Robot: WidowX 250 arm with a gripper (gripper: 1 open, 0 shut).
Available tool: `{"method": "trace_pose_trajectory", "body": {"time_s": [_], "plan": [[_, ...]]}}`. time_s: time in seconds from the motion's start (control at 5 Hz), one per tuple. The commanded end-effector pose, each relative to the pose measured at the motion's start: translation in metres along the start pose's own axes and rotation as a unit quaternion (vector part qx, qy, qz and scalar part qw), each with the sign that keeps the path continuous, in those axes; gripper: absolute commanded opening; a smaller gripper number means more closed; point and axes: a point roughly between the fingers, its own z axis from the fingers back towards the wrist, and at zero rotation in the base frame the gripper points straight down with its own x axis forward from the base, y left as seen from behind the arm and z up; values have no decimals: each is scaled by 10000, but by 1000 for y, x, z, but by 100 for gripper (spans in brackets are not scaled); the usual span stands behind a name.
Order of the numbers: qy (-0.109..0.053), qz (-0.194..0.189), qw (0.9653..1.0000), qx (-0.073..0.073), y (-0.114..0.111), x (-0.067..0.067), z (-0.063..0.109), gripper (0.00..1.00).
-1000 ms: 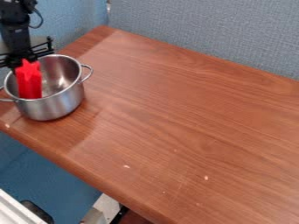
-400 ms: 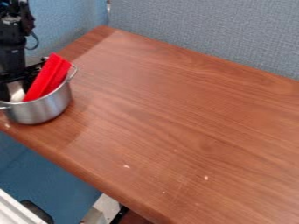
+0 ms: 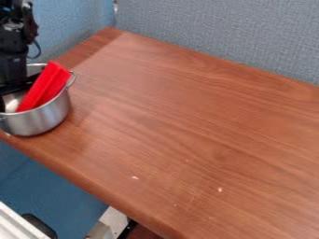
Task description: Put the red object in the metal pot
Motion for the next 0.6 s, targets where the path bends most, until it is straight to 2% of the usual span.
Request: {"method": "trace_pose_trajectory", "body": {"time_s": [0.0, 0.2, 0.4], "plan": [[-193, -293, 9993, -84, -12, 2, 4, 100], [-235, -587, 9979, -132, -22, -1, 2, 100], [-237, -643, 9975, -145, -28, 5, 4, 100]]}}
